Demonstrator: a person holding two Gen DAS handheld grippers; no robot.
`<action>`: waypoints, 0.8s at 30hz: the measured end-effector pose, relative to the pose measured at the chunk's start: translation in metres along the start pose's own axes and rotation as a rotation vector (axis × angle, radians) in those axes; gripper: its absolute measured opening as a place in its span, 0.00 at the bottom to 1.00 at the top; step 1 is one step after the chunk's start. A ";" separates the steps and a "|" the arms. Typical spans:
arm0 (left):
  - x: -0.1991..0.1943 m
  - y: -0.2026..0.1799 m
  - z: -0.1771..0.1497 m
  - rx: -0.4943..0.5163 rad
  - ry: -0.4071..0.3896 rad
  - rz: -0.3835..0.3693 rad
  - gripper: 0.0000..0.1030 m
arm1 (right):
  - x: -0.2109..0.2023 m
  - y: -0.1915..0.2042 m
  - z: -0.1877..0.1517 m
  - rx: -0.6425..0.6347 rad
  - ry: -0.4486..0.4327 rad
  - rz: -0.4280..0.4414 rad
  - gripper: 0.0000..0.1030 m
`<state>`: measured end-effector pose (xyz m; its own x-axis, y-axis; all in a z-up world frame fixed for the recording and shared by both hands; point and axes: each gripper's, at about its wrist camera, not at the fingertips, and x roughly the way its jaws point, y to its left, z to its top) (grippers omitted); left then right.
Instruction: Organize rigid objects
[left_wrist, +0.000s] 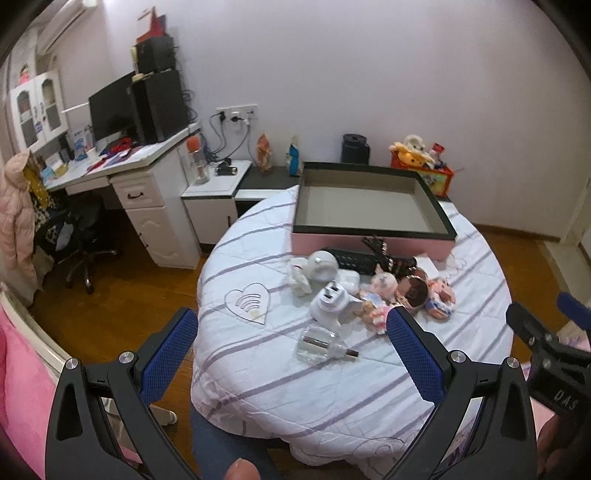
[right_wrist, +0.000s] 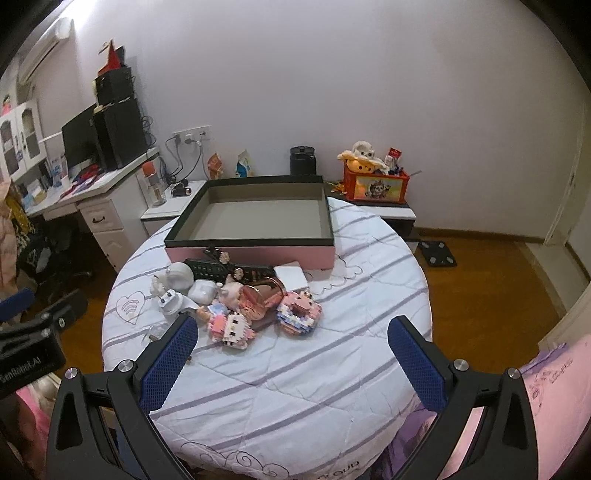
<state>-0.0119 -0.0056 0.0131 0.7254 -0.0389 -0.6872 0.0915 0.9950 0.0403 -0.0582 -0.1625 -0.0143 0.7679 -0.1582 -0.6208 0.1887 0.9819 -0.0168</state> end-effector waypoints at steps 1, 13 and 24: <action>0.000 -0.002 -0.001 0.011 -0.001 0.002 1.00 | -0.001 -0.003 -0.001 0.008 -0.001 -0.002 1.00; -0.002 0.011 -0.002 0.013 0.000 -0.018 1.00 | -0.008 0.006 -0.002 0.024 -0.014 -0.021 1.00; 0.002 0.027 -0.010 -0.007 0.009 -0.029 1.00 | -0.011 0.019 -0.005 0.015 -0.008 -0.025 1.00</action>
<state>-0.0144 0.0224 0.0057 0.7163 -0.0665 -0.6947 0.1076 0.9941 0.0158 -0.0659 -0.1421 -0.0116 0.7675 -0.1839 -0.6141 0.2172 0.9759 -0.0209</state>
